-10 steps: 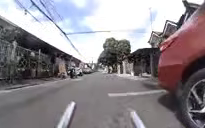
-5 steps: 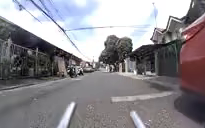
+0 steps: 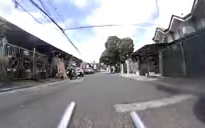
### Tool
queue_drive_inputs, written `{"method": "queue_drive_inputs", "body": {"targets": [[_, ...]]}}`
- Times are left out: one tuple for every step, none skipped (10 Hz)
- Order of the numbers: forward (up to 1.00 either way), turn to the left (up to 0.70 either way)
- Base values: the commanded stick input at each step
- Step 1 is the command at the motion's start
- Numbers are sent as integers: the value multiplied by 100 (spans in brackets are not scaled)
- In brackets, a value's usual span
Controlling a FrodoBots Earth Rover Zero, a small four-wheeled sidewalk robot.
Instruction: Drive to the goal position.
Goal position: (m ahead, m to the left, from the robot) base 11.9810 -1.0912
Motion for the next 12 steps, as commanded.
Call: {"method": "queue_drive_inputs", "body": {"targets": [[85,-34],[85,-34],[85,-34],[85,-34],[85,-34],[85,-11],[85,0],[85,0],[85,0],[85,0],[85,0],[85,0]]}}
